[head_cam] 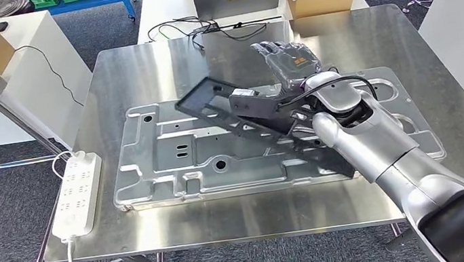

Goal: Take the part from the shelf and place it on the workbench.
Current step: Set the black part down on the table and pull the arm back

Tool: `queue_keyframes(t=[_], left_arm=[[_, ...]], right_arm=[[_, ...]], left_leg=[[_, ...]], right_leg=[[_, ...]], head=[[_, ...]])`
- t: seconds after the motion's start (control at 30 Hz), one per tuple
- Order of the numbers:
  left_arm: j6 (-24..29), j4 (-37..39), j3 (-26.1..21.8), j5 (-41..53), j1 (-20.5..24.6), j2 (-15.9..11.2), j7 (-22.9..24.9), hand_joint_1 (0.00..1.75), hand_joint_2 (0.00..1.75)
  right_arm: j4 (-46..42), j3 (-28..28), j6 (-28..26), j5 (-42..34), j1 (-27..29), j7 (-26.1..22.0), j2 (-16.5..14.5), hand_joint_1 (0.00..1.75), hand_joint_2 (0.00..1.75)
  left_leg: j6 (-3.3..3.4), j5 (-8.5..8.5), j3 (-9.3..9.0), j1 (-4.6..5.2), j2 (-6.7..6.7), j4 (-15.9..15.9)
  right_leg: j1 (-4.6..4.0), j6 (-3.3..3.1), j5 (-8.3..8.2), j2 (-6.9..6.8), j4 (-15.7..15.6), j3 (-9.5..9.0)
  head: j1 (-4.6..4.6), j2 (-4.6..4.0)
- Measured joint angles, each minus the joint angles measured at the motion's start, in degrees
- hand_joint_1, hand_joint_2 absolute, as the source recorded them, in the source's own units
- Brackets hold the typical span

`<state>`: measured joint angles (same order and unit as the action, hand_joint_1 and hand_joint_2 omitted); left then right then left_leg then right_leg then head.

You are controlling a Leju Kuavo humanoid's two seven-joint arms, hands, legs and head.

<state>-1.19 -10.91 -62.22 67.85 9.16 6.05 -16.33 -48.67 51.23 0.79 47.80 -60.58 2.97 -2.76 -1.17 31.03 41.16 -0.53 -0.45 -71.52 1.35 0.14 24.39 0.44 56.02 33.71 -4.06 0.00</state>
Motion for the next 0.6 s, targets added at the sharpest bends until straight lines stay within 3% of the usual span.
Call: queue_keyframes(t=[0.07, 0.1, 0.17, 0.3, 0.33, 0.6], left_arm=[[0.30, 0.00, -0.01, -0.10, 0.03, 0.00, 0.19, 0.00, 0.00], [0.47, 0.00, -0.01, -0.13, 0.08, 0.00, 0.24, 0.00, 0.00], [0.73, 0.00, -0.01, -0.21, 0.14, 0.00, 0.35, 0.00, 0.00], [0.93, 0.00, -0.07, -0.58, 0.10, 0.05, 0.75, 0.00, 0.00], [0.95, 0.00, -0.09, -0.68, 0.11, 0.05, 0.92, 0.00, 0.00], [0.92, 0.00, -0.19, -1.13, 0.14, 0.02, 1.19, 0.00, 0.00]], right_arm=[[0.02, 0.01, 0.00, 0.01, -0.21, 0.00, -0.10, 0.00, 0.00], [0.02, 0.01, -0.01, 0.01, -0.40, 0.00, -0.19, 0.00, 0.00], [0.03, 0.02, -0.02, 0.03, -0.69, 0.00, -0.31, 0.00, 0.00], [0.13, 0.03, -0.07, 0.08, -0.81, -0.02, -0.33, 0.00, 0.00], [0.15, 0.03, -0.09, 0.10, -0.85, -0.02, -0.34, 0.00, 0.00], [0.37, 0.04, -0.13, 0.20, -0.92, -0.02, -0.56, 0.00, 0.00]], left_leg=[[0.11, -4.59, -3.41, -0.14, 0.00, 8.38], [0.17, -5.95, -4.95, -0.03, 0.00, 12.08], [0.37, -6.91, -6.24, 0.27, -0.02, 15.22], [0.10, -7.38, -6.16, 0.47, -0.19, 15.24], [0.24, -7.34, -6.12, 0.63, -0.24, 15.18], [1.69, -6.95, -5.88, 1.66, -0.27, 14.78]], right_leg=[[0.04, 0.24, 0.28, 0.04, -0.02, -0.47], [0.02, 0.42, 0.38, 0.07, -0.02, -0.60], [-0.05, 0.95, 0.57, 0.09, -0.04, -0.61], [-0.14, 0.06, 0.79, 0.01, -0.13, -0.70], [-0.05, 0.16, 0.70, -0.02, -0.31, -0.77], [0.79, 2.52, 0.38, -0.04, -1.24, -1.13]], head=[[-0.28, 0.00], [-0.37, 0.00], [-0.43, 0.00], [0.43, 0.00], [0.59, 0.00], [0.95, 0.00]])
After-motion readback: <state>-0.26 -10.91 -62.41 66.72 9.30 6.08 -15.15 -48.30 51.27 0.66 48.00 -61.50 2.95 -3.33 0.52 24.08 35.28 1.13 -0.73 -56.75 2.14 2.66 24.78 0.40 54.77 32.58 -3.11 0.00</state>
